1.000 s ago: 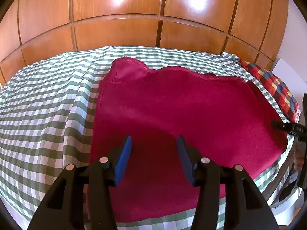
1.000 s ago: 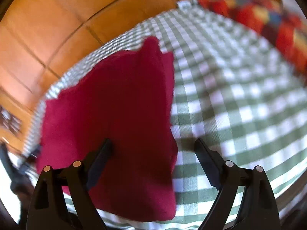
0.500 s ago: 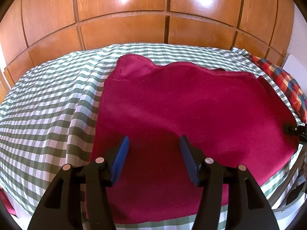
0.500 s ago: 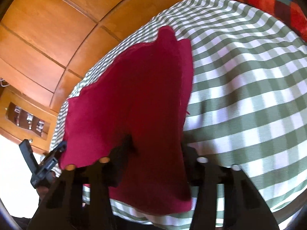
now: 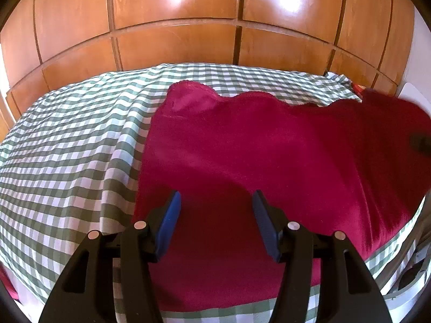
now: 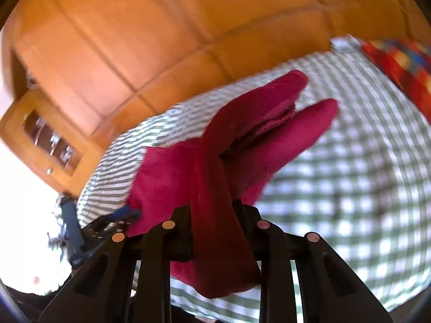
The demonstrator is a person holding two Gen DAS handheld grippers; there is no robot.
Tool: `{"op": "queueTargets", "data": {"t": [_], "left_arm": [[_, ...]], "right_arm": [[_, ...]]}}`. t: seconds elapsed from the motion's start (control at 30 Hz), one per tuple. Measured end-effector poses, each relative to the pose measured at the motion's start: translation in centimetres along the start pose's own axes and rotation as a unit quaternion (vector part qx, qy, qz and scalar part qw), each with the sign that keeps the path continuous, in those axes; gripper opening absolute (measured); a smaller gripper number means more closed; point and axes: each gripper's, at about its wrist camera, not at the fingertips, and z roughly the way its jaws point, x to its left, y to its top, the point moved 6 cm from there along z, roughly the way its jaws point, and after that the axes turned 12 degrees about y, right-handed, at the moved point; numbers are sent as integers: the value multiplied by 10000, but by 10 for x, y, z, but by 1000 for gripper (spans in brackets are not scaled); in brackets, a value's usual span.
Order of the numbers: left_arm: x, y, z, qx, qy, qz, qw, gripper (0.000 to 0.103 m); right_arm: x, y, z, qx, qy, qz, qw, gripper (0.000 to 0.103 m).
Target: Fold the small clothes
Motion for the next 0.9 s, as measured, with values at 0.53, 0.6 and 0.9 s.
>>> {"op": "queueTargets", "data": {"t": [0.53,0.6,0.9], "left_arm": [[132,16,-10,281,-766,-1829,9797,55],[132,17,-8,346,-941,-1897,9767,57],[97,35,3,739,-2052,-2041,9544,70]], "right_arm": [[140,-61,200,2157,129,-2096,9536,27],[144,-70,206,2222,151,-2194,9499,37],[140,-56,129,1698,1496,-1581,9611,71]]}}
